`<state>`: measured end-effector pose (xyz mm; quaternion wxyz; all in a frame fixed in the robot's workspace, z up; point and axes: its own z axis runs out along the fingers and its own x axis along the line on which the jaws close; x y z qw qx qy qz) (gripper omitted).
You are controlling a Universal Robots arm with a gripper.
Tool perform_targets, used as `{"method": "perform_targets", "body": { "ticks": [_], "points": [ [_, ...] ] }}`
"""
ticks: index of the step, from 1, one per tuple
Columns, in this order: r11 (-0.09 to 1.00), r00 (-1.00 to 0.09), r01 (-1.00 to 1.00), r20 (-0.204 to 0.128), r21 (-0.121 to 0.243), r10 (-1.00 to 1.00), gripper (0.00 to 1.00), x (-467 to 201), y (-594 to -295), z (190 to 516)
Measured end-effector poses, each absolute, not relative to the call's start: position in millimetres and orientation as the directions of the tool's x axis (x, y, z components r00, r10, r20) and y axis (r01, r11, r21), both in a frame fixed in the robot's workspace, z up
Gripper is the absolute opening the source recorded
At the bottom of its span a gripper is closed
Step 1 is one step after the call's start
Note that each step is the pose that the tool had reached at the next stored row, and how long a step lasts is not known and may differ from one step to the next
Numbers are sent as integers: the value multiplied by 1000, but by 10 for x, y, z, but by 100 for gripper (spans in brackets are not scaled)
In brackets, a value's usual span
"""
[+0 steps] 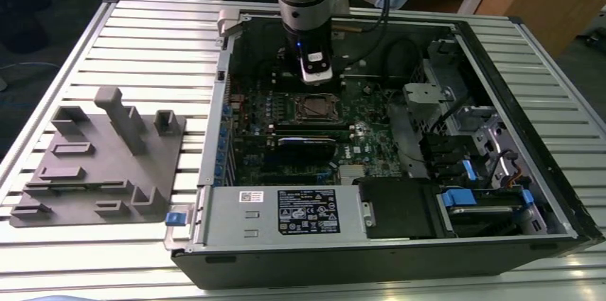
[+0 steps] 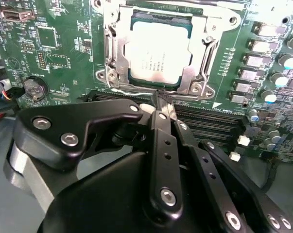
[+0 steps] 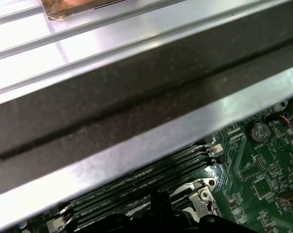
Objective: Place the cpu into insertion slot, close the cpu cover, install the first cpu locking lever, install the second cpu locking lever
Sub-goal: 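Install the first cpu locking lever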
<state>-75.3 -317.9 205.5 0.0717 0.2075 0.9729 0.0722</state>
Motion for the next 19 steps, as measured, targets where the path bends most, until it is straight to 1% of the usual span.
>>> {"method": "perform_targets", "body": {
  "ticks": [5,12,13,15,17,19],
  "points": [
    [904,-905,392,-108,169,412,11,-749,-3178,2061],
    [907,-908,387,-104,167,407,11,-746,-3178,2182],
    [908,-908,388,-107,156,406,11,-746,-3178,2182],
    [913,-908,388,-117,123,402,11,-745,-3178,2184],
    [916,-909,389,-119,99,399,11,-728,-3178,2184],
    [916,-910,390,-111,91,398,11,-677,-3178,2184]
  ]
}}
